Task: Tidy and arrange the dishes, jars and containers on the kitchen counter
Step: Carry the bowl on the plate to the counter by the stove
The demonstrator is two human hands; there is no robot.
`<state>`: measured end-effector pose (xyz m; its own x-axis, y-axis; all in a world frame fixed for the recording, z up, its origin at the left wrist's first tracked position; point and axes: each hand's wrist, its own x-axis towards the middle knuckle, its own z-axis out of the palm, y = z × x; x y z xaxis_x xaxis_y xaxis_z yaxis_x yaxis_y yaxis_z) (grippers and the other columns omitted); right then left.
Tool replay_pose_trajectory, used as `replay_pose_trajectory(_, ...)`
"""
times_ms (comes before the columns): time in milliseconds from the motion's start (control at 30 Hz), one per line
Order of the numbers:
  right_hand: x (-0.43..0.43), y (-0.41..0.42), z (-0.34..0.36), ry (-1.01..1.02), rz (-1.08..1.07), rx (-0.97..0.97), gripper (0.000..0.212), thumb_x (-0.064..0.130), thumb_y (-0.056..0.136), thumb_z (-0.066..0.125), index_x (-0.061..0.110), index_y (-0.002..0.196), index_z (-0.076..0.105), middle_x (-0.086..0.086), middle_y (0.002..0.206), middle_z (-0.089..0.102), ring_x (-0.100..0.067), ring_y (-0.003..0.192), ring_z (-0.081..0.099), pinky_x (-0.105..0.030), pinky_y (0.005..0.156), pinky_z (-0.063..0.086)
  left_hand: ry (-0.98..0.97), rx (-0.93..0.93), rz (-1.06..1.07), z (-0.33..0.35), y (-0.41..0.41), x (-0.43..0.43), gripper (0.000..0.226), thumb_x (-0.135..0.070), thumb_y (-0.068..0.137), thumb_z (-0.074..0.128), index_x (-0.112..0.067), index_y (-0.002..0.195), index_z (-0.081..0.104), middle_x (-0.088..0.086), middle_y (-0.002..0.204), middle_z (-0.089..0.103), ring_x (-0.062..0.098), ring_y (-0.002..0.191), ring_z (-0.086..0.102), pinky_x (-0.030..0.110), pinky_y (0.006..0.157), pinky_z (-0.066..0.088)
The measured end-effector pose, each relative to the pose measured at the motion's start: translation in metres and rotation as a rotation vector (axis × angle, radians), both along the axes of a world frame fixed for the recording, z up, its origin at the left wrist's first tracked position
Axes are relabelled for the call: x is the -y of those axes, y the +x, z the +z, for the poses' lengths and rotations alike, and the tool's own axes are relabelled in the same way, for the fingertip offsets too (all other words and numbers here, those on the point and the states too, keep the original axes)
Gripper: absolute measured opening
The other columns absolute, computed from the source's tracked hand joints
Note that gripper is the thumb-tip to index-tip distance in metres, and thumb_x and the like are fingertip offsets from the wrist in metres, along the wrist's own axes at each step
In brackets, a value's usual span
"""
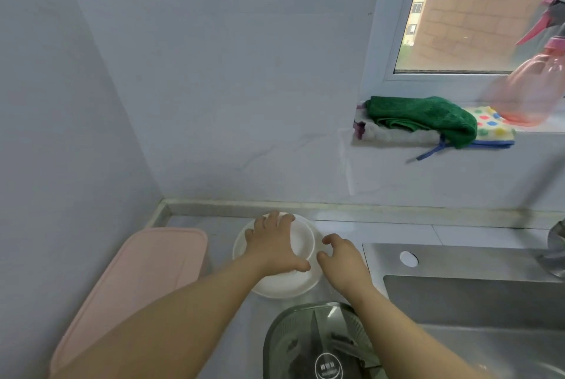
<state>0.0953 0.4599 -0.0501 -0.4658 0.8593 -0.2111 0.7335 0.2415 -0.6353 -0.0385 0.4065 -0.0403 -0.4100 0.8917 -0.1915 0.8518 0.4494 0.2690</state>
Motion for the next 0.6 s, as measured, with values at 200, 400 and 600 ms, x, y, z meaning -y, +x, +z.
replay_pose_trajectory(200, 0.0, -0.001, 0.0, -0.046, -0.025, -0.036, 0.041, 0.019, 0.092, 0.044, 0.016, 0.134, 0.043, -0.007, 0.135, 0.045, -0.023, 0.111, 0.053, -0.03, 0.082, 0.043, 0.016, 0.046, -0.04, -0.001, -0.005, 0.004, 0.107, -0.068, 0.07, 0.062, -0.029, 0.149, 0.001, 0.001, 0.157, -0.005, 0.027, 0.145, -0.003, 0.048, 0.115, 0.011)
replay_pose_trajectory(400, 0.006, -0.002, 0.005, -0.186, -0.108, -0.224, 0.041, 0.025, 0.097, 0.044, 0.013, 0.136, 0.041, -0.01, 0.133, 0.05, -0.024, 0.116, 0.05, -0.027, 0.085, 0.038, 0.436, 0.246, 0.337, 0.0, -0.011, 0.026, 0.076, -0.056, 0.087, 0.05, -0.029, 0.148, 0.014, 0.001, 0.158, 0.004, 0.022, 0.145, 0.005, 0.043, 0.116, 0.016)
replay_pose_trajectory(600, 0.009, -0.007, 0.007, -0.609, -0.245, -0.428, 0.057, 0.031, 0.097, 0.045, 0.018, 0.147, 0.022, -0.011, 0.139, 0.042, -0.03, 0.108, 0.049, -0.038, 0.084, 0.041, 0.472, 1.035, 0.875, -0.014, -0.023, 0.034, 0.082, -0.053, 0.086, 0.055, -0.028, 0.15, 0.011, 0.009, 0.152, 0.025, 0.037, 0.129, 0.039, 0.048, 0.105, 0.037)
